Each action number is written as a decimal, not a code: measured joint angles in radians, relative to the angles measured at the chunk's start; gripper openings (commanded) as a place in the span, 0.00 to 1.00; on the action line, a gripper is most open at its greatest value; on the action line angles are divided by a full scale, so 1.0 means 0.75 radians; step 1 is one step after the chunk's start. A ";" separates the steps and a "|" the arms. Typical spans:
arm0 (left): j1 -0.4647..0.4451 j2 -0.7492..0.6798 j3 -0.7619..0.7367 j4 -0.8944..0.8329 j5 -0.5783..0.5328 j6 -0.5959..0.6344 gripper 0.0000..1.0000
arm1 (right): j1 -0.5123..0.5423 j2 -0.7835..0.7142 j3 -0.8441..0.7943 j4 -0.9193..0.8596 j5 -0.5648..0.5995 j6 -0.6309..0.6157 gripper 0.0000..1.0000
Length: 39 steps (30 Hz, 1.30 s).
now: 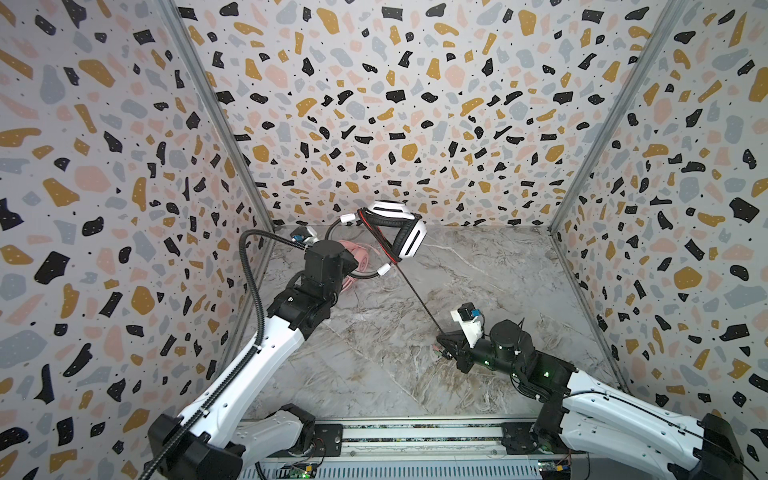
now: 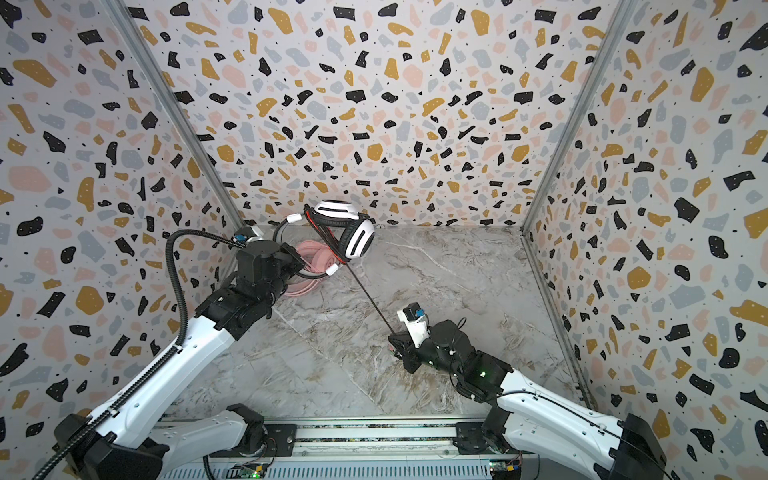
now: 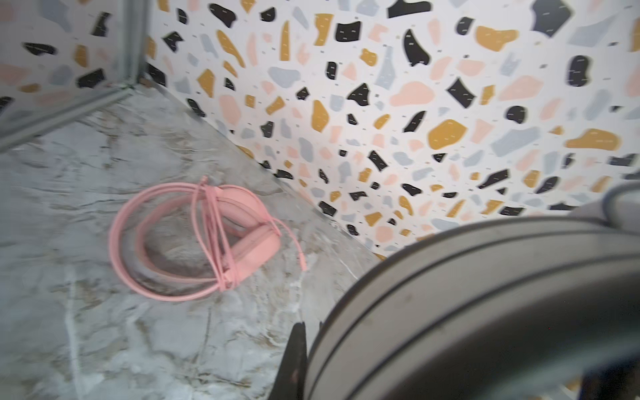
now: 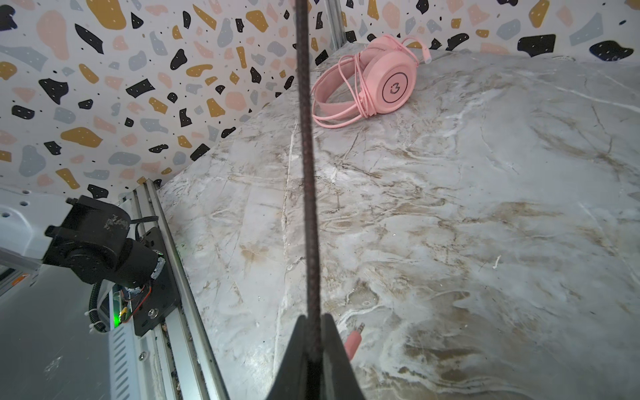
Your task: Wrap the headphones
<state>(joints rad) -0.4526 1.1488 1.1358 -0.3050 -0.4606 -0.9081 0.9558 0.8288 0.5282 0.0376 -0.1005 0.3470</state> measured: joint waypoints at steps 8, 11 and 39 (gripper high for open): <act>-0.115 0.146 -0.076 -0.007 -0.372 0.121 0.00 | 0.105 0.016 0.183 -0.193 0.171 -0.065 0.10; -0.217 0.200 -0.128 0.000 -0.507 0.210 0.00 | 0.108 0.040 0.266 -0.267 0.240 -0.115 0.10; -0.527 0.058 -0.414 0.118 0.515 1.048 0.00 | -0.155 0.132 0.507 -0.399 0.469 -0.400 0.10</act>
<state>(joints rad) -0.8478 1.1927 0.8257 -0.2165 -0.0742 -0.1223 0.8394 0.9279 0.9081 -0.2619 0.2512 0.0471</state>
